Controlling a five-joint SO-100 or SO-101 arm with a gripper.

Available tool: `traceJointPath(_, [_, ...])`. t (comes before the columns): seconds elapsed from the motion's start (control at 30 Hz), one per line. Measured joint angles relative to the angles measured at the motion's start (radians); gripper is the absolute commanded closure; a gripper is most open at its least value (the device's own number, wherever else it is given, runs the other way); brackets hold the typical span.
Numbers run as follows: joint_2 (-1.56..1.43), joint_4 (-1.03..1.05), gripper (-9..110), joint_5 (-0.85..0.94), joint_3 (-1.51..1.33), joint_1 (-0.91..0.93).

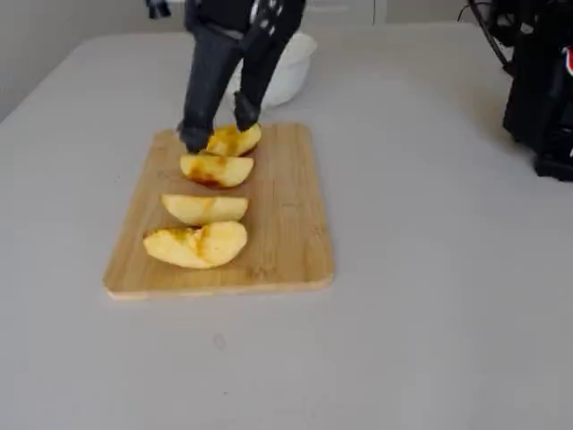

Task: Pick up the third from the right apple slice from the cutting board and place it into the bowl

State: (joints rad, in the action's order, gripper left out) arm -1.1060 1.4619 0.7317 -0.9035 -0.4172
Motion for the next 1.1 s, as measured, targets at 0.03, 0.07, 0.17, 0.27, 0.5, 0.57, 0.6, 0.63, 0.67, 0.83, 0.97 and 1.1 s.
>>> traceJointPath(0.03, [0.026, -0.003, 72, 0.0, 0.021, 0.002])
traceJointPath(0.07, [0.055, -0.003, 72, 0.0, 0.043, 0.005])
traceJointPath(0.17, [0.127, -0.003, 73, 0.0, 0.104, 0.012])
traceJointPath(0.27, [0.189, 0.012, 73, -0.002, 0.176, 0.017])
traceJointPath(0.5, [0.471, 0.187, 73, -0.017, 0.675, 0.02])
traceJointPath(0.57, [0.572, 0.265, 73, -0.017, 0.818, 0.021])
traceJointPath(0.6, [0.617, 0.276, 74, -0.018, 0.853, 0.021])
traceJointPath(0.63, [0.653, 0.287, 74, -0.018, 0.876, 0.023])
traceJointPath(0.67, [0.676, 0.299, 74, -0.02, 0.896, 0.025])
traceJointPath(0.83, [0.71, 0.31, 75, -0.028, 0.946, 0.021])
traceJointPath(0.97, [0.729, 0.31, 78, -0.028, 0.956, 0.021])
traceJointPath(1.1, [0.736, 0.313, 87, -0.028, 0.957, 0.012])
